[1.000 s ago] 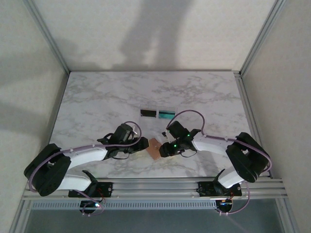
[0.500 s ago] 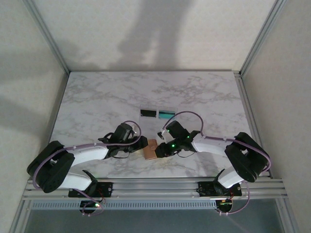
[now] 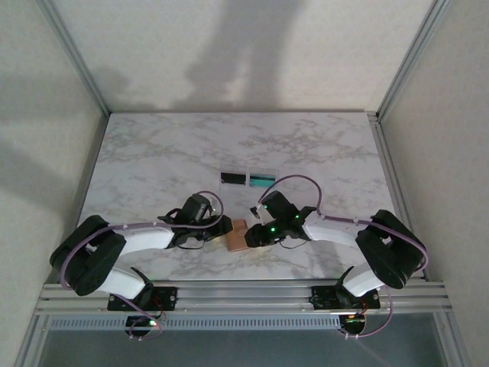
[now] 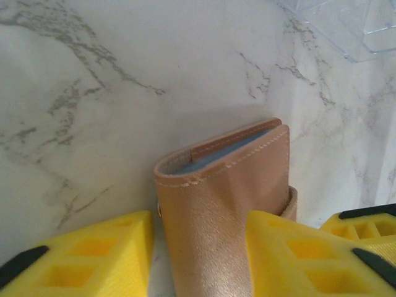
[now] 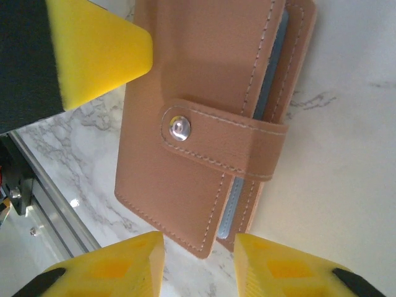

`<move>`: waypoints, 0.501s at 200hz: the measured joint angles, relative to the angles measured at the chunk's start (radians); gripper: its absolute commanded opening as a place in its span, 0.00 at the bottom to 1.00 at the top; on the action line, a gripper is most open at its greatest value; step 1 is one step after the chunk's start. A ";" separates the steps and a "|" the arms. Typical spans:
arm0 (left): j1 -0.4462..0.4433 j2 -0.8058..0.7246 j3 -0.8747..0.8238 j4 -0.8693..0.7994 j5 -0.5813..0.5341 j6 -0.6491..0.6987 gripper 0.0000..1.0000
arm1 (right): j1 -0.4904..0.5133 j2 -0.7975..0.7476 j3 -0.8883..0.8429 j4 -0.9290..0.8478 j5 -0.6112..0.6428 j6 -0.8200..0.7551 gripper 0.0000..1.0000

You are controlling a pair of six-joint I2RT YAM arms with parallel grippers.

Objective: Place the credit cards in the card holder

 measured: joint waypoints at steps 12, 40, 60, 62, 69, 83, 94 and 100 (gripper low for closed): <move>0.003 0.017 0.005 0.011 0.013 0.002 0.29 | 0.000 0.018 0.000 0.012 0.000 0.006 0.32; 0.002 0.033 0.006 0.040 0.046 0.000 0.11 | 0.000 0.041 0.000 0.045 -0.011 0.023 0.32; 0.003 0.031 0.006 0.051 0.055 0.002 0.00 | 0.000 0.046 0.000 0.043 -0.008 0.030 0.39; 0.003 0.030 0.006 0.052 0.056 0.007 0.00 | 0.000 0.046 0.000 0.042 -0.008 0.028 0.40; 0.003 0.025 0.006 0.052 0.057 0.004 0.00 | 0.000 0.045 0.000 0.042 -0.007 0.027 0.45; 0.002 0.008 0.006 0.051 0.058 0.002 0.00 | 0.005 0.034 0.000 0.036 0.011 0.020 0.51; 0.002 -0.010 0.006 0.050 0.059 0.001 0.00 | 0.016 0.011 0.000 0.018 0.045 0.010 0.52; 0.002 -0.021 0.006 0.047 0.060 0.000 0.00 | 0.022 -0.004 0.000 0.006 0.066 -0.001 0.53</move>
